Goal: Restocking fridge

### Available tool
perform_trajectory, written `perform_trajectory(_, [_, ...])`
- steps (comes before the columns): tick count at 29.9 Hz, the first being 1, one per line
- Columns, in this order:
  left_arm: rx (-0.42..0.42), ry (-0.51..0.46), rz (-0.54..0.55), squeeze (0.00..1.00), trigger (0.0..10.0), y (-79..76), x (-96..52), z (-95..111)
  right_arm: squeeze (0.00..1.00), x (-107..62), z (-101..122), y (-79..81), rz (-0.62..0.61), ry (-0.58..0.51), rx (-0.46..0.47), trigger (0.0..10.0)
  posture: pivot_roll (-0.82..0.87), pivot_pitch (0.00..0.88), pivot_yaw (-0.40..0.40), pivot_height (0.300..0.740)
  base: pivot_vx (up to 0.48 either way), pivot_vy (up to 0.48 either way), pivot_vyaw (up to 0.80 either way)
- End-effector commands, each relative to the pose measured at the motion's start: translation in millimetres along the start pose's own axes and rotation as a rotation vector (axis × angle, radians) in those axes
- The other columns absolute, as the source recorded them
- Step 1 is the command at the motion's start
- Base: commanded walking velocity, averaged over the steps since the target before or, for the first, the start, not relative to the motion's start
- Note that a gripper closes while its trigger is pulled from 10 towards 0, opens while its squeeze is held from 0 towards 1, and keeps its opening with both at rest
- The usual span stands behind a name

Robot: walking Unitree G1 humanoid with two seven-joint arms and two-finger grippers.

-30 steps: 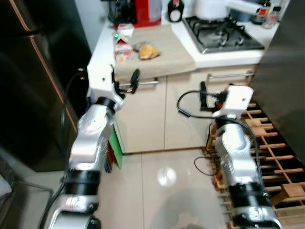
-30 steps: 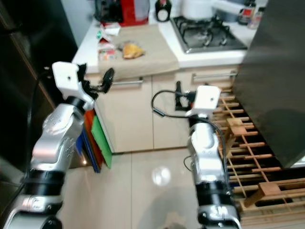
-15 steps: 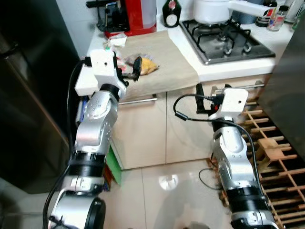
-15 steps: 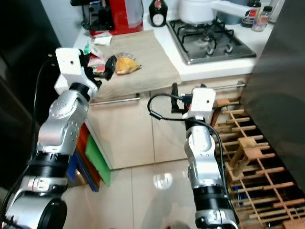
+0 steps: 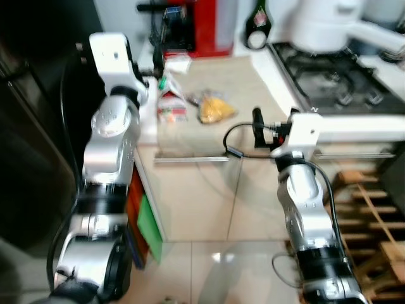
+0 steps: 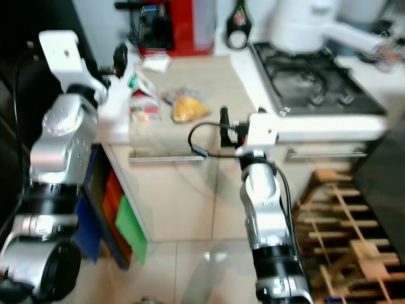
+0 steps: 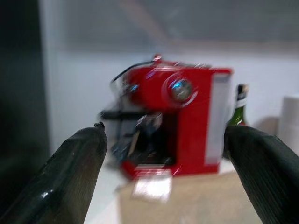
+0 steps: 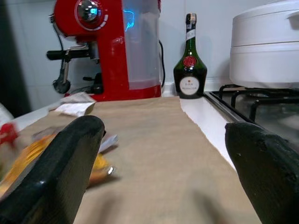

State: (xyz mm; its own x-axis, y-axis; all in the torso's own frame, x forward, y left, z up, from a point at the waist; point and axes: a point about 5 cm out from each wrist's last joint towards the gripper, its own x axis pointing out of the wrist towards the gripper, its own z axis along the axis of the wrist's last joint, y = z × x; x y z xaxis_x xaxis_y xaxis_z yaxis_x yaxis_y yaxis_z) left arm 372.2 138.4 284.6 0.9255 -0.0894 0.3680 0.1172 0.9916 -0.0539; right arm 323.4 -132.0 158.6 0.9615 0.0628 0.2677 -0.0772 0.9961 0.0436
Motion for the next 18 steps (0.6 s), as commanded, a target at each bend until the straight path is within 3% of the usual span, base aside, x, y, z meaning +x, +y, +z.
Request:
perform_trajectory(1, [0.01,0.021,-0.037,0.0,10.0,-10.2,5.0,0,0.0,0.9,1,-6.3,-0.012,0.003,-0.012,10.0,-0.07,0.029,0.058,0.74,0.315,0.0,0.0])
perform_trajectory(7, [0.028,0.052,-0.047,0.0,10.0,-12.9,11.0,0,0.0,1.0,3,-10.6,-0.033,-0.006,-0.013,10.0,-0.09,0.025,0.069,0.74,0.0,0.0,0.0])
perform_trajectory(8, [-0.009,0.045,-0.066,0.87,10.0,-15.6,9.6,0,0.0,0.9,3,-11.1,-0.035,-0.006,-0.014,10.0,-0.09,0.023,0.068,0.74,0.0,0.0,0.0])
perform_trajectory(9, [-0.009,0.045,-0.066,0.87,10.0,-15.6,9.6,0,0.0,0.9,3,-11.1,-0.035,-0.006,-0.014,10.0,-0.09,0.023,0.068,0.74,0.0,0.0,0.0])
perform_trajectory(10, [-0.048,0.07,-0.111,1.0,10.0,-23.7,6.1,-4,0.0,0.8,4,-11.9,-0.035,-0.009,-0.017,10.0,-0.09,0.021,0.066,0.74,0.0,0.0,0.0])
perform_trajectory(17, [-0.049,0.228,-0.146,1.0,10.0,-43.6,-4.5,-31,0.0,1.3,8,-16.6,-0.043,-0.022,-0.03,10.0,-0.1,0.011,0.059,0.74,0.0,0.0,0.0])
perform_trajectory(18, [-0.053,0.25,-0.142,0.5,10.0,-45.9,-6.3,-35,0.0,1.4,9,-17.3,-0.044,-0.023,-0.031,10.0,-0.1,0.007,0.057,0.74,0.0,0.0,0.0])
